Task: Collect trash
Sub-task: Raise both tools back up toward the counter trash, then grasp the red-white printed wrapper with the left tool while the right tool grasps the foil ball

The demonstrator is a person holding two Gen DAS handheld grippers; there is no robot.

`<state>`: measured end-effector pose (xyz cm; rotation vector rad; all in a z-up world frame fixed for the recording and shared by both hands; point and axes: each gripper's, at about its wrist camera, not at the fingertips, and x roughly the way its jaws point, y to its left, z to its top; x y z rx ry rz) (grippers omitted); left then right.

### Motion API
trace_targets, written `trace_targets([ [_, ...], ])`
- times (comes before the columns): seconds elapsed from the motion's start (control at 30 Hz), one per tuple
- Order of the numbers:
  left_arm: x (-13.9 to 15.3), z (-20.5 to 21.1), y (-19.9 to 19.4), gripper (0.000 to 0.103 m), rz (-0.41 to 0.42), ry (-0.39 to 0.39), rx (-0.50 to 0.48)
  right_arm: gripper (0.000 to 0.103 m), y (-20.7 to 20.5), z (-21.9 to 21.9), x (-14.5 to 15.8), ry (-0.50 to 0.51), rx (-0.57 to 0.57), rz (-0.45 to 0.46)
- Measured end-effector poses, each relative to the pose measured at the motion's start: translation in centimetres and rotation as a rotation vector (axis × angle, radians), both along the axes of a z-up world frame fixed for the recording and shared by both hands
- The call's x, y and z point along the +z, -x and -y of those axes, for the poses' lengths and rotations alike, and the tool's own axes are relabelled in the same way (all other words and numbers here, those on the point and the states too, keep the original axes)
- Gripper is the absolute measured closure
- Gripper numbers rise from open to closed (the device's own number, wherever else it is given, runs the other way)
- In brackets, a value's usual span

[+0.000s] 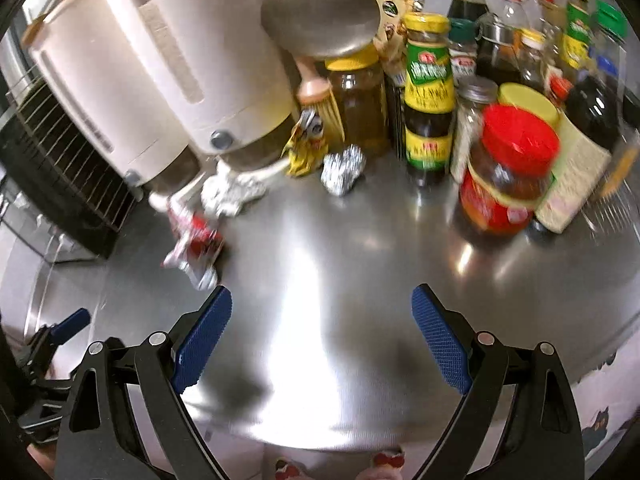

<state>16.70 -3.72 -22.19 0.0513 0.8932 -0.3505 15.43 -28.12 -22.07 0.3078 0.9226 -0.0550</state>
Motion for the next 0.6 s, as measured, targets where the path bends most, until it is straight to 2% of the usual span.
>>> trace_targets([
  [0.27, -1.0, 1.4, -5.6, 0.009, -0.010, -0.016, 0.026, 0.011, -6.7, 1.1, -1.2, 0.024, -0.034, -0.007],
  [0.6, -4.7, 2.6, -10.3, 0.010, -0.078, -0.054, 0.056, 0.015, -13.0, 1.2, -4.1, 0.121, -0.075, -0.043],
])
